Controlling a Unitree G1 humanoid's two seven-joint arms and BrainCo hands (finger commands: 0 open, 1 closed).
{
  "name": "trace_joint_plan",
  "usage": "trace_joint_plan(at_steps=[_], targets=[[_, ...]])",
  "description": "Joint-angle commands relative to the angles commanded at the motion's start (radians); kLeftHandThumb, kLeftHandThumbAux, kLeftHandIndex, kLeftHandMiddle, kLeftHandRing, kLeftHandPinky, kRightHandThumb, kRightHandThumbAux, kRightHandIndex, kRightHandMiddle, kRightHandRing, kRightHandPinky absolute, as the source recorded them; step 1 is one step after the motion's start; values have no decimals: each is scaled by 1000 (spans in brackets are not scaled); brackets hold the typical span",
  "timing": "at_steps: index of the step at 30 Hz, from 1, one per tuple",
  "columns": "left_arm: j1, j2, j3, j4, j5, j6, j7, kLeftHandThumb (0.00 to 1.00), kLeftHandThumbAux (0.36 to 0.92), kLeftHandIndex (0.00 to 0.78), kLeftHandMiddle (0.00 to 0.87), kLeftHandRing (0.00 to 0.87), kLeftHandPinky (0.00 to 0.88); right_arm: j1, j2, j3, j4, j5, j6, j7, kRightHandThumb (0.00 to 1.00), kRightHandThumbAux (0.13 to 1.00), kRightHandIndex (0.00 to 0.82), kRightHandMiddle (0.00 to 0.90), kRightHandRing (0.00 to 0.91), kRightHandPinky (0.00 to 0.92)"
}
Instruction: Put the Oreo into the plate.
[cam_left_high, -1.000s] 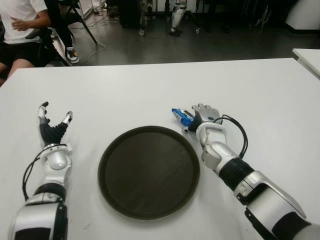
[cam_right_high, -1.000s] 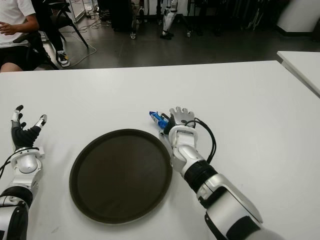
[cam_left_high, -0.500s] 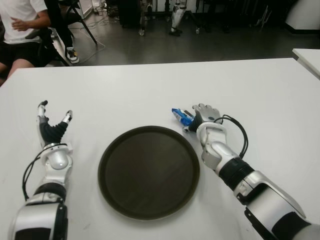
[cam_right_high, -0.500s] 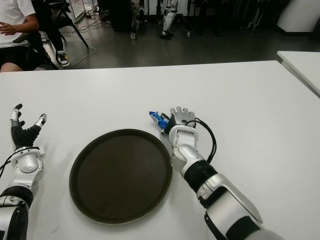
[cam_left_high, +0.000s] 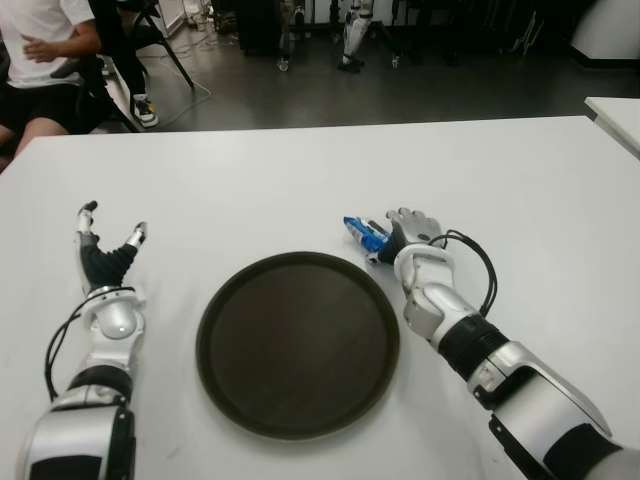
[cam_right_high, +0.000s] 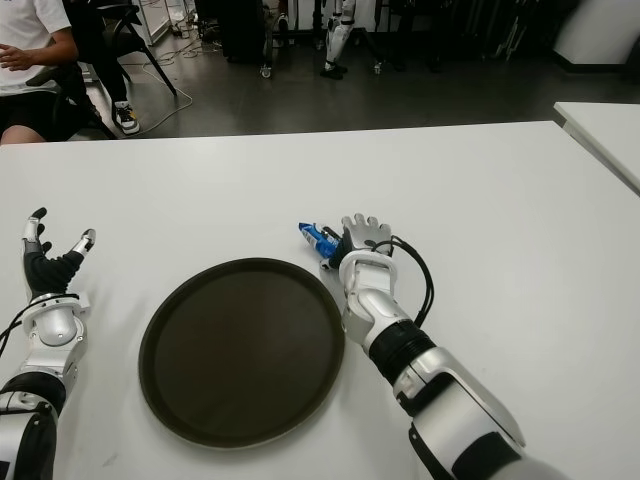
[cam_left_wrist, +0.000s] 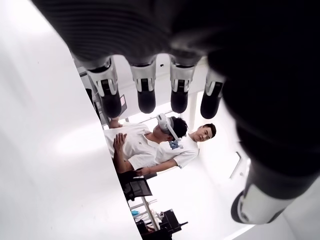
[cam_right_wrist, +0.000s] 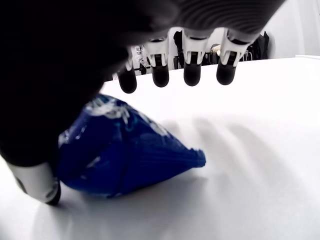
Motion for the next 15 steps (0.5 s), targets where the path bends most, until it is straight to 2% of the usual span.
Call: trace_joint_plan(at_steps=[4, 7, 15], targets=[[0, 0, 2, -1, 0, -1, -6, 0, 729, 2, 1, 0, 0, -4, -1, 2, 6, -2, -8, -4, 152, 603, 0, 0, 0, 0], [0, -3, 1, -2, 3, -1, -3, 0, 709, 3, 1, 0, 0, -13, -7, 4, 16, -4, -27, -13, 163, 604, 20, 0, 0, 0], [-1, -3, 0, -2, 8, -1, 8, 0, 714, 5, 6, 0, 0, -55, -22, -20, 56, 28, -118, 13, 173, 610, 48, 0, 0, 0]])
